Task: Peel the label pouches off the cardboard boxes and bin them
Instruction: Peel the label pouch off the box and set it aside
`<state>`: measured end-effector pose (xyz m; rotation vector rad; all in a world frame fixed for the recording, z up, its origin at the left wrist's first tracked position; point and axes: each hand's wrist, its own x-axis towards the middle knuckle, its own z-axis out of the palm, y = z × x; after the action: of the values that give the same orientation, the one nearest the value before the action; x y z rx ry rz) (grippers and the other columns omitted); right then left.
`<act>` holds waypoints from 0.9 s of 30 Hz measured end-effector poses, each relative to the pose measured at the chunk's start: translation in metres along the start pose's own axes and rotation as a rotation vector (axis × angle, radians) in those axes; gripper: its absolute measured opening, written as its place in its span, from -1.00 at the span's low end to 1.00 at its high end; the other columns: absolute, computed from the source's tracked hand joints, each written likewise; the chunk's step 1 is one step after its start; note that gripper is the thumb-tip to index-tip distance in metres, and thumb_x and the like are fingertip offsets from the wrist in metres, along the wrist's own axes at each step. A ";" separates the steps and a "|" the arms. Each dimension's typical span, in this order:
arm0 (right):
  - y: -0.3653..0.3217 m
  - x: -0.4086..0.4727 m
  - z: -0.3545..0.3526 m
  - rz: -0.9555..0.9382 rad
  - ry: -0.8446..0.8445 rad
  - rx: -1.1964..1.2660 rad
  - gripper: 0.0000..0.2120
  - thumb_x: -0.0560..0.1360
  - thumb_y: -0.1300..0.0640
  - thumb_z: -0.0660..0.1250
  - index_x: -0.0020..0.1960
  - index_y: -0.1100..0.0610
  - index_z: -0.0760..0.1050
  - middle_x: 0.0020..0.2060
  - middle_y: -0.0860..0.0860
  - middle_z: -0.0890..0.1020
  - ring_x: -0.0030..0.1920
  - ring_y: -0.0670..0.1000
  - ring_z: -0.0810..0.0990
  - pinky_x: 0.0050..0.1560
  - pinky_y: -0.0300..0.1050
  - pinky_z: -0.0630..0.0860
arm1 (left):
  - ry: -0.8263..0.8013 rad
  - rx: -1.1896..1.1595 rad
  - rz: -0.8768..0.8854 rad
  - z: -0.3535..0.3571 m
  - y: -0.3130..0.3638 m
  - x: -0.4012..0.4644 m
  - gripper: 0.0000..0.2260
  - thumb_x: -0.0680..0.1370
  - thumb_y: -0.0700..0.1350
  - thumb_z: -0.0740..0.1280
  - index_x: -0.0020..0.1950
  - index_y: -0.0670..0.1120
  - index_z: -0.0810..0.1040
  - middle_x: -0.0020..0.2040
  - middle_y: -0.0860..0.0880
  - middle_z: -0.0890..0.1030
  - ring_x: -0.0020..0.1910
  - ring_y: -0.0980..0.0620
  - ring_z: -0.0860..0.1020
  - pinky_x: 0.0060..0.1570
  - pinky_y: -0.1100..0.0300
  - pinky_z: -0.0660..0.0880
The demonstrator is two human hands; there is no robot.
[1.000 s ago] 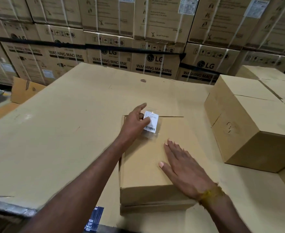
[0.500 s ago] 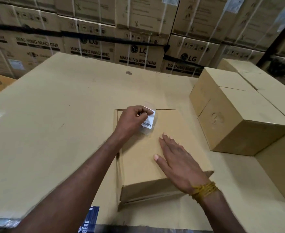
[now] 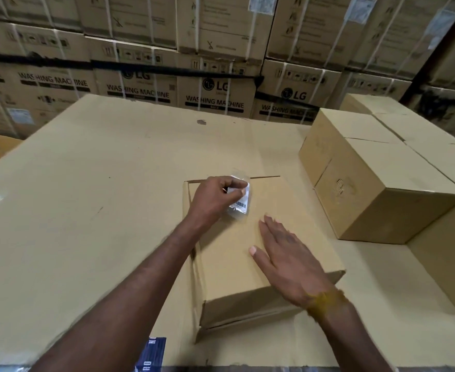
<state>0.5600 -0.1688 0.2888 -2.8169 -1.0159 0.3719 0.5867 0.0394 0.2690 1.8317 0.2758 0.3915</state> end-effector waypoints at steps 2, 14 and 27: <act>0.004 -0.008 0.000 0.001 -0.010 0.000 -0.37 0.66 -0.22 -0.13 0.62 -0.01 -0.26 0.58 -0.11 -0.26 0.57 -0.13 -0.23 0.49 -0.22 -0.24 | -0.011 0.014 0.000 0.002 -0.002 0.002 -0.81 0.53 -0.13 0.39 0.05 0.10 0.72 -0.03 0.18 0.70 -0.13 0.21 0.63 -0.23 0.25 0.50; 0.009 0.021 -0.006 0.039 0.009 -0.010 -0.38 0.68 -0.18 -0.13 0.62 0.05 -0.24 0.60 -0.04 -0.24 0.59 -0.07 -0.20 0.50 -0.18 -0.23 | 0.004 0.048 0.047 0.004 -0.004 0.004 -0.75 0.53 -0.25 0.31 -0.01 0.06 0.71 -0.09 0.27 0.65 -0.14 0.40 0.55 -0.20 0.45 0.39; 0.018 0.053 -0.007 0.094 0.032 -0.007 -0.35 0.67 -0.21 -0.11 0.63 0.07 -0.19 0.61 0.01 -0.19 0.60 -0.02 -0.16 0.56 -0.08 -0.17 | -0.013 0.073 0.054 0.003 -0.003 0.004 -0.77 0.54 -0.20 0.34 0.00 0.10 0.71 -0.08 0.28 0.66 -0.11 0.41 0.56 -0.18 0.47 0.38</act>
<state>0.6125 -0.1489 0.2823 -2.8741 -0.8817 0.3323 0.5916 0.0387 0.2656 1.9161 0.2350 0.4110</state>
